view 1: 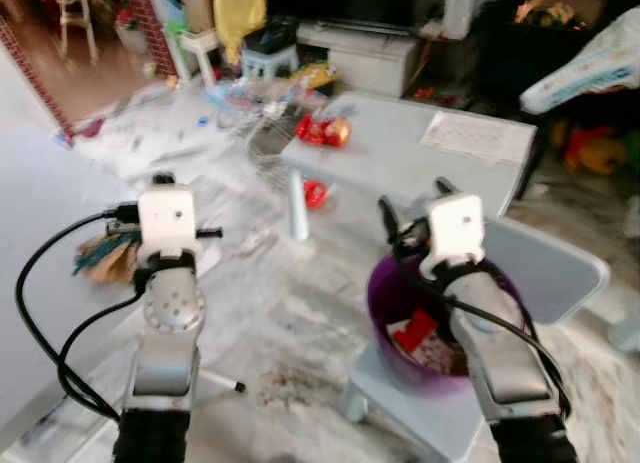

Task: Picking trash to rubbish bin

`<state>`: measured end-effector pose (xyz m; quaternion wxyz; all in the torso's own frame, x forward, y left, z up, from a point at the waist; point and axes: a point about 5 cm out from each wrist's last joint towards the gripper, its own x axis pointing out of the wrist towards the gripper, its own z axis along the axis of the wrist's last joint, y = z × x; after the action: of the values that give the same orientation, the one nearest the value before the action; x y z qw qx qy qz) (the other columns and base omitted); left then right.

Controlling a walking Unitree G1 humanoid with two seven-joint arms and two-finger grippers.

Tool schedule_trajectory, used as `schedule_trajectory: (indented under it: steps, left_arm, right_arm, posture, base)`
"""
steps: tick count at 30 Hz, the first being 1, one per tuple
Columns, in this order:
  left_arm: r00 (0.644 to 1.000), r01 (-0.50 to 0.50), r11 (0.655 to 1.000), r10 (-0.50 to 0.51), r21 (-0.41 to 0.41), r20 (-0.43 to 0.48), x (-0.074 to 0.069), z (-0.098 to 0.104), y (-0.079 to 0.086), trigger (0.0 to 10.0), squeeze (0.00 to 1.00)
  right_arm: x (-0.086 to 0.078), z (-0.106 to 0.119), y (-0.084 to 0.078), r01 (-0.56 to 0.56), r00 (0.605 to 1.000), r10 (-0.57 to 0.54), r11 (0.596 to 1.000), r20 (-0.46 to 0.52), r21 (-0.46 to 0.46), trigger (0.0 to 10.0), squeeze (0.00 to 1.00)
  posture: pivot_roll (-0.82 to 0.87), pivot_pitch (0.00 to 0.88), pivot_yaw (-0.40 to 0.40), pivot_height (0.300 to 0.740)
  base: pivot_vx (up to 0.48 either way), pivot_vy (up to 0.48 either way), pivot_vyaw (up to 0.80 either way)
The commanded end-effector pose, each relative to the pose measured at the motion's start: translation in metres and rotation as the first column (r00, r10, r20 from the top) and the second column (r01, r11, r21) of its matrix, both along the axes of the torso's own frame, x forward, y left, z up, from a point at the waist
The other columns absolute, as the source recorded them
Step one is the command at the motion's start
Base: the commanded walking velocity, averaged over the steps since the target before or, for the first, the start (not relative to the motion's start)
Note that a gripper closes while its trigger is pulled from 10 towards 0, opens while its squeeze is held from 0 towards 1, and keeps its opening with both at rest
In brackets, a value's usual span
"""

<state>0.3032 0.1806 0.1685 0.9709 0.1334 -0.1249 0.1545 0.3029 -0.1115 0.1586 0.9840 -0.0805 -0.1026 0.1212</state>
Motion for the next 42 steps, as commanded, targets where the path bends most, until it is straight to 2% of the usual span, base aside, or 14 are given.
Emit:
schedule_trajectory:
  steps: [1, 8, 9, 11, 12, 13, 14, 15, 16, 17, 18, 25, 36, 42]
  left_arm:
    - [1.0, -0.009, 1.0, 0.009, 0.003, 0.008, -0.001, 0.002, -0.001, 10.0, 0.0]
    - [1.0, -0.014, 1.0, 0.014, 0.006, 0.005, 0.0, 0.002, -0.001, 10.0, 0.0]
    - [1.0, -0.016, 1.0, 0.016, 0.008, 0.003, 0.0, 0.001, -0.001, 10.0, 0.0]
    - [1.0, -0.018, 1.0, 0.018, 0.009, 0.002, 0.0, 0.001, -0.001, 10.0, 0.0]
    - [1.0, -0.019, 1.0, 0.019, 0.009, -0.001, 0.0, 0.0, -0.002, 10.0, 0.0]
    - [1.0, -0.02, 1.0, 0.02, 0.01, -0.003, 0.0, 0.0, -0.002, 10.0, 0.0]
    - [1.0, -0.021, 1.0, 0.021, 0.01, -0.004, 0.0, -0.001, -0.002, 10.0, 0.0]
    - [1.0, -0.025, 1.0, 0.025, -0.001, -0.012, -0.001, -0.004, -0.001, 10.0, 0.0]
    - [0.999, -0.025, 1.0, 0.025, -0.011, -0.021, -0.001, -0.007, -0.001, 10.0, 0.0]
    - [0.999, -0.024, 1.0, 0.024, -0.018, -0.028, -0.001, -0.009, 0.0, 10.0, 0.0]
    - [0.999, -0.015, 0.999, 0.014, -0.034, -0.044, -0.002, -0.013, 0.0, 10.0, 0.0]
    - [0.995, 0.043, 0.997, -0.048, -0.057, -0.085, -0.003, -0.023, -0.001, 10.0, 0.0]
    - [0.998, -0.019, 0.999, 0.016, -0.042, -0.067, -0.008, -0.026, 0.005, 10.0, 0.0]
    - [0.998, -0.033, 0.999, 0.031, -0.033, -0.054, -0.008, -0.025, 0.004, 10.0, 0.0]
  right_arm:
    - [0.0, 0.004, -0.001, -0.002, 1.0, 0.003, 1.0, 0.011, -0.009, 10.0, 1.0]
    - [0.0, 0.006, 0.002, -0.012, 1.0, 0.012, 1.0, 0.014, -0.013, 10.0, 1.0]
    - [0.0, 0.006, 0.002, -0.014, 1.0, 0.014, 1.0, 0.014, -0.014, 10.0, 0.96]
    - [0.0, 0.006, 0.002, -0.014, 1.0, 0.014, 1.0, 0.014, -0.014, 10.0, 0.96]
    - [0.001, 0.006, 0.003, -0.017, 1.0, 0.017, 1.0, 0.014, -0.017, 10.0, 0.92]
    - [0.001, 0.007, 0.003, -0.019, 1.0, 0.019, 1.0, 0.015, -0.02, 10.0, 0.8]
    - [0.001, 0.007, 0.003, -0.02, 1.0, 0.02, 1.0, 0.015, -0.022, 10.0, 0.72]
    - [0.001, 0.007, 0.004, -0.023, 1.0, 0.024, 0.999, 0.016, -0.023, 10.0, 0.52]
    - [0.001, 0.008, 0.004, -0.026, 0.999, 0.027, 0.999, 0.018, -0.024, 10.0, 0.26]
    - [0.002, 0.008, 0.004, -0.028, 0.999, 0.029, 0.999, 0.019, -0.024, 10.0, 0.26]
    - [0.002, 0.009, 0.005, -0.031, 0.999, 0.031, 0.999, 0.021, -0.022, 10.0, 0.0]
    - [0.003, 0.01, 0.007, -0.044, 0.999, 0.045, 0.998, 0.024, -0.033, 10.0, 0.0]
    - [0.009, 0.014, 0.022, -0.124, 0.991, 0.126, 0.99, 0.034, -0.061, 10.0, 0.0]
    - [0.01, 0.015, 0.028, -0.148, 0.988, 0.151, 0.987, 0.042, -0.062, 10.0, 0.0]
  posture:
    - [-0.02, 0.038, 0.079, 0.74]
    - [-0.02, 0.036, 0.077, 0.74]
    - [-0.02, 0.036, 0.077, 0.74]
    - [-0.02, 0.036, 0.077, 0.74]
    - [-0.02, 0.036, 0.077, 0.74]
    - [-0.02, 0.035, 0.075, 0.74]
    - [-0.02, 0.035, 0.075, 0.74]
    - [-0.02, 0.035, 0.075, 0.74]
    - [-0.02, 0.035, 0.075, 0.74]
    - [-0.02, 0.034, 0.075, 0.74]
    - [-0.02, 0.034, 0.075, 0.74]
    - [-0.02, 0.03, 0.062, 0.74]
    - [0.0, 0.005, 0.008, 0.74]
    - [0.01, 0.004, 0.008, 0.74]
  base:
    - [0.0, 0.0, 0.8]
    - [0.0, 0.0, 0.8]
    - [0.0, 0.0, 0.8]
    - [0.0, 0.0, 0.8]
    - [0.0, 0.0, 0.8]
    - [0.0, 0.0, 0.8]
    - [0.0, 0.0, 0.8]
    - [0.0, 0.0, 0.8]
    - [0.0, 0.0, 0.8]
    - [0.0, 0.0, 0.8]
    - [0.0, 0.0, 0.8]
    - [0.0, 0.0, 0.8]
    - [0.0, 0.0, 0.8]
    - [0.0, 0.0, 0.8]
